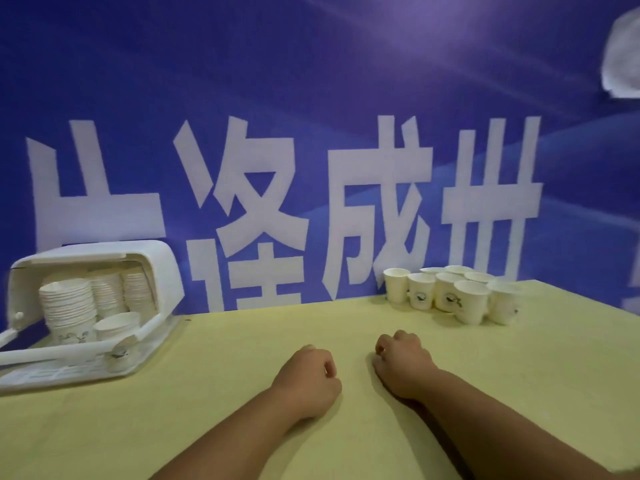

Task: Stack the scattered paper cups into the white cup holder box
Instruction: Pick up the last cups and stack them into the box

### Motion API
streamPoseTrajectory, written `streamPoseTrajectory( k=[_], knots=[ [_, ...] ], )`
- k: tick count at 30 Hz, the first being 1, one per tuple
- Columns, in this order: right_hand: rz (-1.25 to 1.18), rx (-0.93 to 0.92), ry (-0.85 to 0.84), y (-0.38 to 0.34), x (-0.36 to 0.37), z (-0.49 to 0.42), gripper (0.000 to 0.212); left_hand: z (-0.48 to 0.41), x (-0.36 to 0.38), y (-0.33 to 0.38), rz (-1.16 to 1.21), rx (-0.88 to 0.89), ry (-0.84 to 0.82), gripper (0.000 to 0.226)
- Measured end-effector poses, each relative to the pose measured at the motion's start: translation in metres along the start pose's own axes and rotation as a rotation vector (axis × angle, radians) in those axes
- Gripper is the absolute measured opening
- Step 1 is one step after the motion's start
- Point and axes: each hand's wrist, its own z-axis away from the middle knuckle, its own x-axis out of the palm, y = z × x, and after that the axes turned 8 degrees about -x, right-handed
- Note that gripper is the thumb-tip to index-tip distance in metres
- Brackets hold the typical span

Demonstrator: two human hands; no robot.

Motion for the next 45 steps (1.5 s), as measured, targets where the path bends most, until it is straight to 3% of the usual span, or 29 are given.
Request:
streamPoseTrajectory(
  k=[4,10,16,20,24,27,30,32,34,36,41,45],
  knots=[
    [-0.020,0.166,0.049,0.069,-0.014,0.012,0.060,-0.016,0.041,0.046,0.027,0.069,0.004,0.018],
    [-0.185,0.273,0.165,0.137,-0.025,-0.001,0.111,-0.050,0.061,0.091,-0.214,0.260,-0.013,0.062],
    [-0.218,0.306,0.250,0.166,-0.020,-0.044,0.127,-0.098,0.074,0.122,-0.255,0.196,-0.042,0.092],
    [-0.263,0.334,0.373,0.175,-0.009,-0.059,0.114,-0.136,0.086,0.143,-0.290,0.224,-0.013,0.104],
    [-0.382,0.312,0.523,0.178,-0.003,-0.061,0.077,-0.168,0.098,0.163,-0.361,0.239,0.030,0.106],
    [-0.372,0.307,0.620,0.178,-0.003,-0.061,0.046,-0.187,0.105,0.174,-0.297,0.165,0.060,0.100],
    [-0.318,0.314,0.686,0.178,-0.003,-0.061,0.030,-0.201,0.110,0.178,-0.187,0.083,0.079,0.091],
    [-0.266,0.365,0.688,0.177,-0.004,-0.060,0.022,-0.206,0.109,0.175,-0.154,0.066,0.135,0.070],
    [-0.196,0.415,0.663,0.175,-0.006,-0.059,0.018,-0.202,0.106,0.169,-0.158,0.076,0.169,0.039],
    [-0.168,0.443,0.643,0.172,-0.009,-0.057,0.017,-0.195,0.104,0.159,-0.165,0.090,0.180,0.024],
    [-0.174,0.434,0.656,0.163,-0.019,-0.046,0.033,-0.169,0.088,0.128,-0.087,0.098,0.247,0.019],
    [-0.157,0.348,0.671,0.141,-0.027,-0.041,0.050,-0.141,0.057,0.096,-0.096,0.117,0.283,0.029]
  ],
)
